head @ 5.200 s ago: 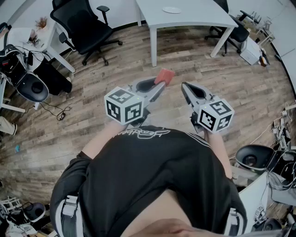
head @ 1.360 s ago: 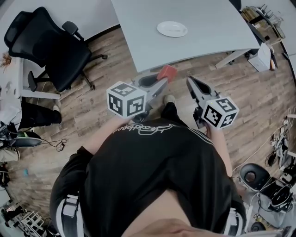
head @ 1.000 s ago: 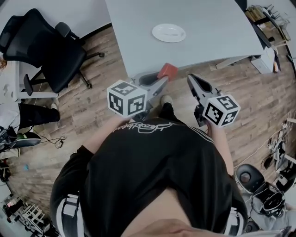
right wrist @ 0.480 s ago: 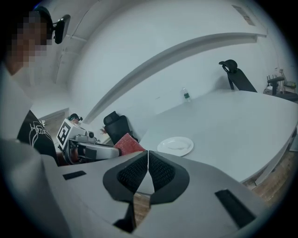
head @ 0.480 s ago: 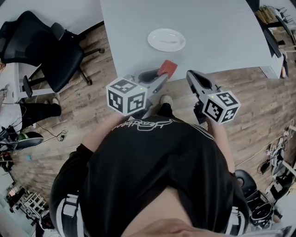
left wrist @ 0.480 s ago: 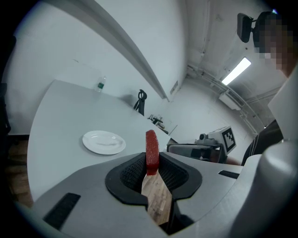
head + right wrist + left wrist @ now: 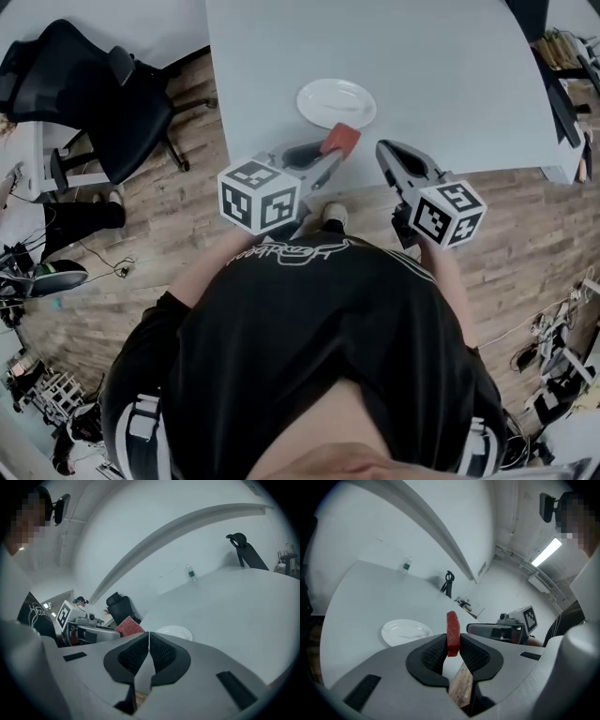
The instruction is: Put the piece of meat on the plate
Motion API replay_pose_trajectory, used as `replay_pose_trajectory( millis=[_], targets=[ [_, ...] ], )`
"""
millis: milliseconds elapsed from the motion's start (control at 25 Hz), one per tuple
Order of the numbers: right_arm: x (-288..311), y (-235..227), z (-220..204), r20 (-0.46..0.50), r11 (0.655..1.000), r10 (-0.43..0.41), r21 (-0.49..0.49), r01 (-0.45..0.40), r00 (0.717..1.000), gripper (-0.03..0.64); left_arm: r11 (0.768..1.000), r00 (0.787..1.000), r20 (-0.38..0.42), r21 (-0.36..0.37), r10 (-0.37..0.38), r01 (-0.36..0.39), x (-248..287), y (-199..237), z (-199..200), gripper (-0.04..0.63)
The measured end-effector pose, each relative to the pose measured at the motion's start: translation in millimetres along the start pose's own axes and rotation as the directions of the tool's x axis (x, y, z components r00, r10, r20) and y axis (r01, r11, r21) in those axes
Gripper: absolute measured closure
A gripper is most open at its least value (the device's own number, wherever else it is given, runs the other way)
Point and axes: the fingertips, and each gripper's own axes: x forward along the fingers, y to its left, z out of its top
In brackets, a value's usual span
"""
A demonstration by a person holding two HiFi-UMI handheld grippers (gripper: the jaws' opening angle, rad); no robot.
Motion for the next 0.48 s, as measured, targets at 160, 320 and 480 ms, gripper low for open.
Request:
replay_pose_trajectory(
  millis=[160, 320, 480],
  targets=[
    [11, -15, 7, -0.015, 1.000, 0.015, -0.001, -0.015, 1.000, 0.606, 1.000, 1.000, 0.003, -0.012, 0.018, -0.018, 13, 11, 8, 0.511],
    [20, -26, 15, -0.015, 1.000, 0.025, -0.004, -0.025, 1.000, 0.606, 0.999, 0.999, -0.001, -0.022, 0.033, -0.033, 22, 22, 12, 0.511],
    [26, -35, 19, -0.020, 1.000, 0.030, -0.002, -0.030, 0.999, 0.606, 0.998, 0.999, -0.007, -0.035, 0.047, -0.047, 30, 31, 12, 0.511]
  ],
)
